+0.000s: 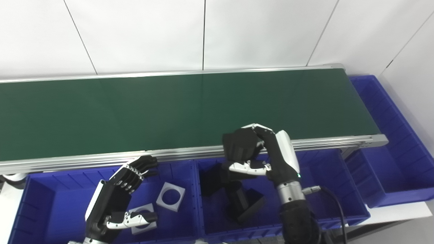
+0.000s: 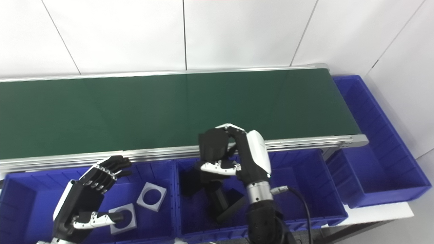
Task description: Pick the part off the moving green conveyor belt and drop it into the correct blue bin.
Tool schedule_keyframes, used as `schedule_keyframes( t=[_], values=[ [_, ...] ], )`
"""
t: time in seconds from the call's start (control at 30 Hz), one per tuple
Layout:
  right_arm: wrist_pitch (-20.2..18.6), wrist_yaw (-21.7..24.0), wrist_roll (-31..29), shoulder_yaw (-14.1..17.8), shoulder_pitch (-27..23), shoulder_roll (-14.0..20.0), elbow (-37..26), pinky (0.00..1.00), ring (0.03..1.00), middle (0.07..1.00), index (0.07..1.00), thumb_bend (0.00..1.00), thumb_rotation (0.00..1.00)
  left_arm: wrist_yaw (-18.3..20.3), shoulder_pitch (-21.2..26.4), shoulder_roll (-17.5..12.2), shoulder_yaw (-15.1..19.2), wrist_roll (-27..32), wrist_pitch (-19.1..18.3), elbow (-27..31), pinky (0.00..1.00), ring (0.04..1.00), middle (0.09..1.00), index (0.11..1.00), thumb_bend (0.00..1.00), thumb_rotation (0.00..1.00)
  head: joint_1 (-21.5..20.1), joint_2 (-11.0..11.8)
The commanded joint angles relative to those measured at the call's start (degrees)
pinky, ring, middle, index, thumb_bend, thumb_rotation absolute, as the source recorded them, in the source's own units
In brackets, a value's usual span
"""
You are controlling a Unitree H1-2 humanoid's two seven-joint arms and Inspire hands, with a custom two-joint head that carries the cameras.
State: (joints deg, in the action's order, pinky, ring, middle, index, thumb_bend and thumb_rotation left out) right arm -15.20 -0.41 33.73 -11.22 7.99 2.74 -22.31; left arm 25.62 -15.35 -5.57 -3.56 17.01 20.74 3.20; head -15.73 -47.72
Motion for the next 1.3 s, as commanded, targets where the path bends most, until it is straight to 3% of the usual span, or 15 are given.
schedule_keyframes(
  t=[0.0,0.43,0.67,0.73,0.77,0.8,0.93,1.0,1.03,1.13,1.27],
  values=[
    [-1.38,1.66,0.98,0.45,0.00,1.25,-2.37,0.32,0.365,0.476,0.571,0.50,0.00,-0.57,0.12,-0.62,-0.42,-0.55,-0.10,1.88,0.77,0.809,0.801,0.772,0.90,0.08,0.01,-0.17],
    [-6.17,4.36,3.21,2.50,1.21,5.00,0.90,0.32,0.362,0.484,0.570,0.50,0.00,-2.24,0.08,-1.57,-1.39,-1.76,0.36,2.45,0.77,0.805,0.798,0.775,0.88,0.08,0.22,-1.00],
    [-9.33,7.51,5.25,1.68,0.70,6.83,1.41,0.49,0.416,0.502,0.549,0.51,0.00,-2.82,0.04,-1.79,-1.45,-2.09,0.23,2.79,0.78,0.805,0.799,0.776,0.88,0.08,-0.22,-1.18],
    [-10.49,8.69,6.27,1.33,0.40,7.01,1.32,0.53,0.579,0.657,0.511,0.51,0.09,-2.93,0.00,-1.84,-1.48,-2.13,0.28,2.81,0.78,0.804,0.797,0.774,0.88,0.08,-0.20,-1.29],
    [-11.04,9.32,6.80,1.25,0.28,7.00,1.24,0.58,0.659,0.735,0.658,0.66,0.05,-2.94,-0.02,-1.88,-1.51,-2.11,0.33,2.80,0.78,0.805,0.799,0.774,0.88,0.08,-0.20,-1.29],
    [-11.42,10.75,8.49,1.41,0.28,6.60,1.14,0.60,0.687,0.762,0.708,0.70,0.03,-2.98,-0.05,-1.88,-1.52,-2.16,0.47,2.78,0.78,0.806,0.799,0.774,0.88,0.07,-0.22,-1.39],
    [-11.71,14.78,13.73,1.18,0.40,6.13,0.58,0.79,0.917,0.930,0.877,0.86,0.15,-3.26,-0.17,-1.82,-1.53,-2.55,0.86,2.90,0.78,0.806,0.799,0.777,0.87,0.07,-0.29,-1.40],
    [-11.70,16.14,16.40,0.37,0.54,6.54,0.09,0.82,0.935,0.945,0.897,0.87,0.17,-3.40,-0.22,-1.80,-1.50,-2.88,0.95,3.04,0.78,0.806,0.800,0.778,0.87,0.07,-0.38,-1.49],
    [-11.68,16.63,17.57,-0.02,0.65,6.75,-0.17,0.90,0.972,0.977,0.950,0.91,0.23,-3.50,-0.26,-1.80,-1.49,-3.04,0.88,3.15,0.78,0.805,0.800,0.779,0.87,0.08,-0.38,-1.49],
    [-11.53,16.90,19.82,-0.99,1.37,7.10,-1.15,0.99,0.998,0.998,0.995,0.98,0.31,-3.54,-0.37,-1.86,-1.45,-2.66,0.38,3.42,0.78,0.807,0.803,0.780,0.87,0.07,-0.54,-1.73],
    [-11.34,16.19,21.44,-1.51,2.43,6.46,-2.45,1.00,1.000,1.000,1.000,1.00,0.34,-3.47,-0.47,-2.08,-1.45,-2.68,0.35,3.62,0.78,0.811,0.806,0.786,0.86,0.07,-0.55,-1.78]
  ],
)
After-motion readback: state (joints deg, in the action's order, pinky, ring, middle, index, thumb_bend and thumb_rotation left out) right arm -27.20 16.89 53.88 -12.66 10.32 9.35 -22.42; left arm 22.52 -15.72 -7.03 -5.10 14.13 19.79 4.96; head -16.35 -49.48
